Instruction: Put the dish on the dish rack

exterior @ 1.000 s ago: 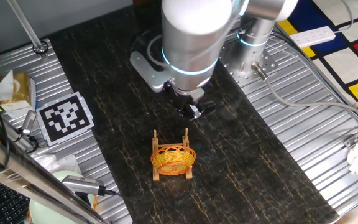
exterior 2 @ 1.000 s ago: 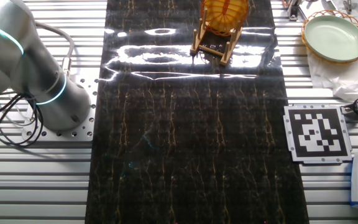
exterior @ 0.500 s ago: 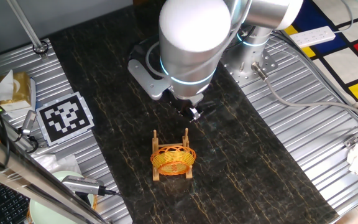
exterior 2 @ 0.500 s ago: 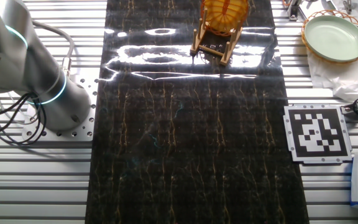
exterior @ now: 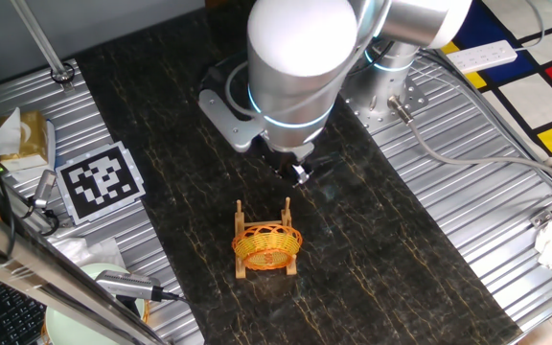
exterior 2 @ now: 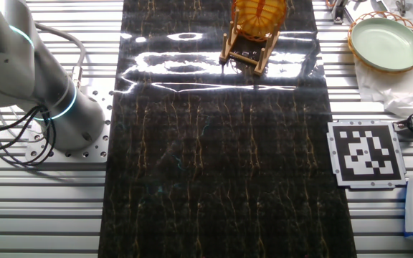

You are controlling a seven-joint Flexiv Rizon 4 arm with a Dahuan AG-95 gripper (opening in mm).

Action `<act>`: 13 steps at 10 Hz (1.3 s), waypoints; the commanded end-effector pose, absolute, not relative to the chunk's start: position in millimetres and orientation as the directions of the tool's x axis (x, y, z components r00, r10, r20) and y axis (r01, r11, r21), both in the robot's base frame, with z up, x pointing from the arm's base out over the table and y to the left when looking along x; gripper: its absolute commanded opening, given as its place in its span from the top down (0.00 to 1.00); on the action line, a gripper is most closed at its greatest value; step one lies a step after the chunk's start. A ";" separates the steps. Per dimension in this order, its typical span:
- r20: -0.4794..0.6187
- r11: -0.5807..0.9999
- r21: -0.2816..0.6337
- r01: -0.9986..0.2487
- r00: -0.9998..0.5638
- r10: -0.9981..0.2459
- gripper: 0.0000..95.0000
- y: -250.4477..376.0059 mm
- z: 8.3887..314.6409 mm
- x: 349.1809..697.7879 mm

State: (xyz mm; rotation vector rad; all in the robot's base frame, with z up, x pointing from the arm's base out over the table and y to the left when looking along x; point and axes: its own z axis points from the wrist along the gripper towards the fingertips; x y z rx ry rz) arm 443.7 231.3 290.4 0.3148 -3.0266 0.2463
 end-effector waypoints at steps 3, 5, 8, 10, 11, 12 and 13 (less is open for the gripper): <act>-0.182 0.934 -0.172 -0.315 -0.921 -0.344 1.00 185.8 208.5 409.6; -0.231 0.940 -0.149 -0.308 -0.913 -0.336 1.00 185.7 204.8 410.6; -0.270 0.943 -0.132 -0.305 -0.905 -0.330 1.00 185.8 206.2 411.6; -0.270 0.942 -0.131 -0.309 -0.903 -0.334 1.00 185.9 210.7 418.4; -0.258 0.940 -0.134 -0.314 -0.905 -0.339 1.00 186.2 212.9 423.8; -0.255 0.939 -0.135 -0.315 -0.905 -0.340 1.00 186.5 212.7 423.8; -0.250 0.939 -0.135 -0.315 -0.906 -0.340 1.00 186.7 212.7 423.8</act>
